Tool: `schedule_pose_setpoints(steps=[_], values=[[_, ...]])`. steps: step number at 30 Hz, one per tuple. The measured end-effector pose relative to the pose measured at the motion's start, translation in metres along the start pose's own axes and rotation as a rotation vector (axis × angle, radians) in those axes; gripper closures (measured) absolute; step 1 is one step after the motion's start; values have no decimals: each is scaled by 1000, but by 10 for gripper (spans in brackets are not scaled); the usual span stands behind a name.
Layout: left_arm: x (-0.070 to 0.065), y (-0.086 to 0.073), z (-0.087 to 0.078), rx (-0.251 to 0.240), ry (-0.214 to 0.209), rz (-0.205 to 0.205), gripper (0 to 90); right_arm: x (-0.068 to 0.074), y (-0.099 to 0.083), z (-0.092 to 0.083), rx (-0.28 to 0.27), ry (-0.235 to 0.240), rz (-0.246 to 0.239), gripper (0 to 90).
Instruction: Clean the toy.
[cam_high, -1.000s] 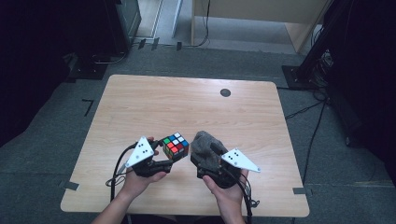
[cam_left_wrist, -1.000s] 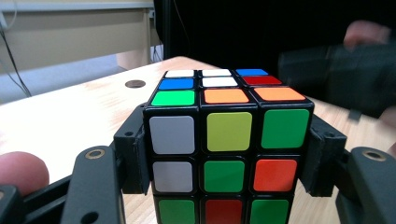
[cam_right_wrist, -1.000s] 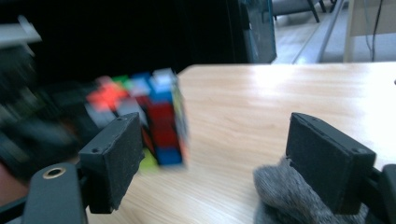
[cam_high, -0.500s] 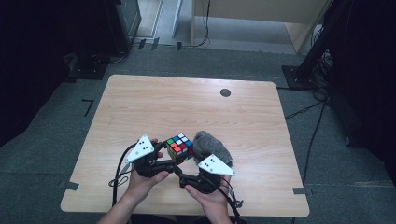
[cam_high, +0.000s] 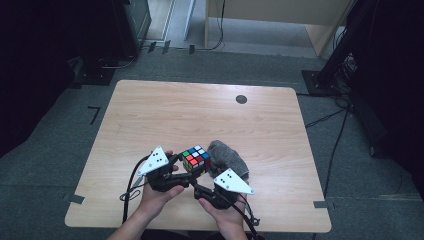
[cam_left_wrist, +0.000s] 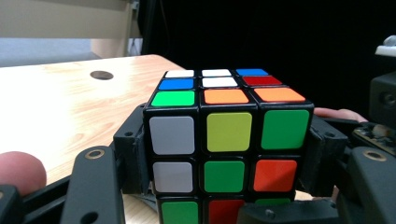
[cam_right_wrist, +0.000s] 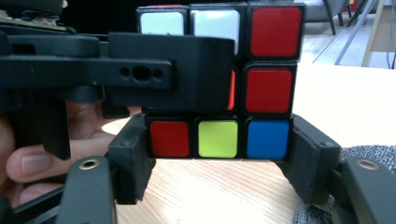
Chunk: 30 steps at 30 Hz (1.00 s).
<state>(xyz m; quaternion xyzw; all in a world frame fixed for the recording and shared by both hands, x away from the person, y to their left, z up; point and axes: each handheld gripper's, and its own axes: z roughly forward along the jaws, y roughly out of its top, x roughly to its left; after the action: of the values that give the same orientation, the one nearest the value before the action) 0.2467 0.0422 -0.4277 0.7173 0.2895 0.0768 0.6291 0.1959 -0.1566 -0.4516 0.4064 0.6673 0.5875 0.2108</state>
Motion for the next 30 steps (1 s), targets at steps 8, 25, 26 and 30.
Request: schedule_pose_setpoints(steps=[8,25,26,30], values=[[11,12,-17,-74,23,11,192,-15,-2,-1,61,-42,-14,346],[12,-17,-9,82,136,475,240,-55,25,-20,171,10,101,345],[9,-19,-6,98,139,500,238,-53,27,-20,175,18,100,345],[0,-26,1,123,160,591,224,-43,32,-21,196,69,104,345]])
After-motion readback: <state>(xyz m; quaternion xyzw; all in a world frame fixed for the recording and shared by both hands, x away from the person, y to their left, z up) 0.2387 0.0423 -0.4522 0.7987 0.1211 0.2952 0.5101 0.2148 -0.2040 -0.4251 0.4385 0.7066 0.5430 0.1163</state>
